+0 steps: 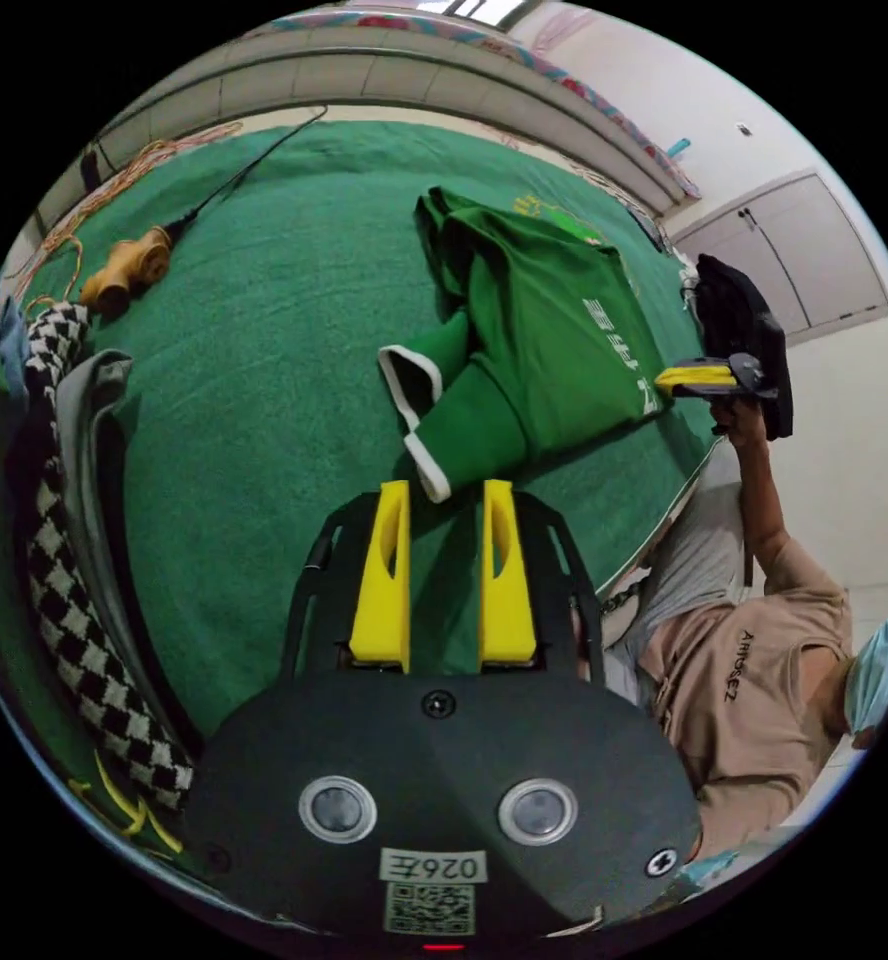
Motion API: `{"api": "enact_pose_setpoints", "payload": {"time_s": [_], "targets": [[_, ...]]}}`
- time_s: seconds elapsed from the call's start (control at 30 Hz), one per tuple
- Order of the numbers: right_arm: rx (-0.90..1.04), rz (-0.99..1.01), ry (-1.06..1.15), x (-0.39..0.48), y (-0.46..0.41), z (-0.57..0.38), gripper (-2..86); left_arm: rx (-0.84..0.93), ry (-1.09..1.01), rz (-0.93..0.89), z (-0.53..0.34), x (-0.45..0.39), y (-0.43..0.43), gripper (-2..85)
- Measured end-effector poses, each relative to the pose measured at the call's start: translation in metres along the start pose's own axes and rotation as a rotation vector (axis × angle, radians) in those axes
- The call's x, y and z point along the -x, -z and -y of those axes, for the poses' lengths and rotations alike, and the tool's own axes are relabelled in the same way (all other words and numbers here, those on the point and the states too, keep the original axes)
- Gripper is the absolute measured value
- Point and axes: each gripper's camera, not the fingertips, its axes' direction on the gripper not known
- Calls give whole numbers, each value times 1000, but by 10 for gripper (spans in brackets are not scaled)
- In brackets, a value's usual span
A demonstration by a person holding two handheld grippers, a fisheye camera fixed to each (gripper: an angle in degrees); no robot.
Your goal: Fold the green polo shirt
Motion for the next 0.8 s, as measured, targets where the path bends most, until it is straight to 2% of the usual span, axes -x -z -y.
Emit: {"api": "enact_pose_setpoints", "payload": {"time_s": [0.03, 0.07, 0.2, 0.27, 0.3, 0.33, 0.4, 0.47, 0.53, 0.63, 0.7, 0.73, 0.77, 0.8], "targets": [[74, -66, 15, -1, -14, -2, -9, -24, -12, -14, 1, 3, 6, 10], [62, -67, 27, -2, -19, -5, -9, -25, -15, -23, 1, 5, 8, 6], [64, -24, 9, -8, -25, -13, -9, -194, 31, 60, -10, 6, 58, -5], [72, 14, -4, -15, -31, -19, -9, -194, 87, 75, -16, 12, 64, -7], [73, 27, -8, -17, -33, -20, -9, -140, 141, 117, -19, 18, 61, -8], [76, 52, -15, -21, -36, -24, -9, -98, 223, 247, -25, 23, 60, -9], [86, 84, -19, -24, -40, -30, -9, -54, 255, 409, -34, 19, 65, -9], [109, 54, 1, -19, -41, -40, -9, -146, 200, 453, -44, 1, 77, -10], [89, -23, 21, -9, -39, -49, -9, -267, 14, 405, -48, -37, 84, -10], [-14, -88, 41, 5, -36, -62, -9, -303, -276, 395, -37, -89, 65, -10], [-76, -76, 57, 10, -41, -69, -9, -268, -404, 424, -26, -107, 43, -10], [-74, -65, 56, 9, -52, -73, -9, -201, -409, 507, -16, -105, 25, -10], [-2, -71, 52, 6, -70, -77, -9, -144, -379, 560, -11, -98, 15, -10], [57, -90, 46, 4, -81, -79, -9, 8, -302, 634, -2, -75, -4, -10]]}}
